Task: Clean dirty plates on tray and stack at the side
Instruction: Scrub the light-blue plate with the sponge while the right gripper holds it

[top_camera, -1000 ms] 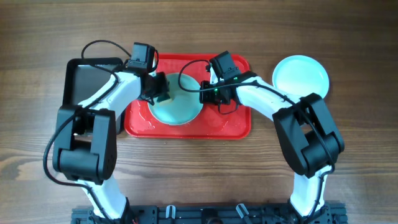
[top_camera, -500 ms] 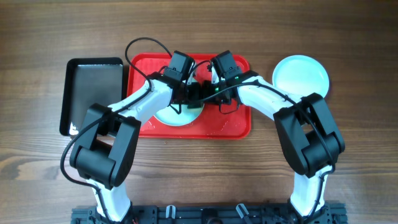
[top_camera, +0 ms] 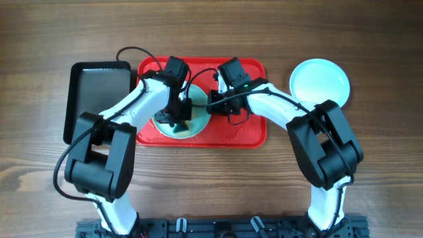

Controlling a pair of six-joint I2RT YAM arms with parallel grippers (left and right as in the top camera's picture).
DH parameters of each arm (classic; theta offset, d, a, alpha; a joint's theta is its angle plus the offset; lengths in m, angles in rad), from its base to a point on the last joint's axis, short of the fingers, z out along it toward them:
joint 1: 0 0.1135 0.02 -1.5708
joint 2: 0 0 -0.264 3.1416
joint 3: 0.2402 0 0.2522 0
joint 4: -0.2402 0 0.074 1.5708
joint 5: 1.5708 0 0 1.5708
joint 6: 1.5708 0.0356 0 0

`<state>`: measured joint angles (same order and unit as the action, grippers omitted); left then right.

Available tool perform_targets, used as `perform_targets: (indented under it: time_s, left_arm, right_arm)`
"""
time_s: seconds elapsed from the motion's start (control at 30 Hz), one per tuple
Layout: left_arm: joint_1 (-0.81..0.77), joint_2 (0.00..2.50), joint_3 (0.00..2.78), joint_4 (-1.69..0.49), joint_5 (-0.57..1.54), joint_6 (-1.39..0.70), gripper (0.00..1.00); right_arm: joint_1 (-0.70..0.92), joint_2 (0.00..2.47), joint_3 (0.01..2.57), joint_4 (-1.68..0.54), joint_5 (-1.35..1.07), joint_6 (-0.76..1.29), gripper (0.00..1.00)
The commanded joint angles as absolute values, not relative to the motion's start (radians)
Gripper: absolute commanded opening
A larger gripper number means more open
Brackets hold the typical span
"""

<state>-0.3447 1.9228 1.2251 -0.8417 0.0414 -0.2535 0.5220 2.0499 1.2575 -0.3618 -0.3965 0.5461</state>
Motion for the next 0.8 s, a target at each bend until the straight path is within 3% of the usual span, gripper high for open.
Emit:
perform_targets:
  time_s: [0.0,0.37,0.63,0.77]
  left_arm:
    - [-0.308,1.977,1.171,-0.854,-0.476,-0.427,0.04]
    - [-0.355,1.977,1.171,-0.634,-0.54,-0.457,0.04]
    - [-0.433,1.977,1.171,-0.303,0.056,-0.287,0.04]
    - [-0.425,1.977,1.171,-0.242,0.194,-0.29,0.04]
  right_arm:
    - [0.503,2.076,1.252,-0.368,-0.35,0.542,0.04]
    - [0.503,2.076,1.252,-0.367,-0.35,0.541,0.04]
    - [0.503,2.076,1.252,-0.367,-0.369,0.511,0.04]
    - [0.503,2.076,1.252,-0.366,-0.384,0.497,0.04]
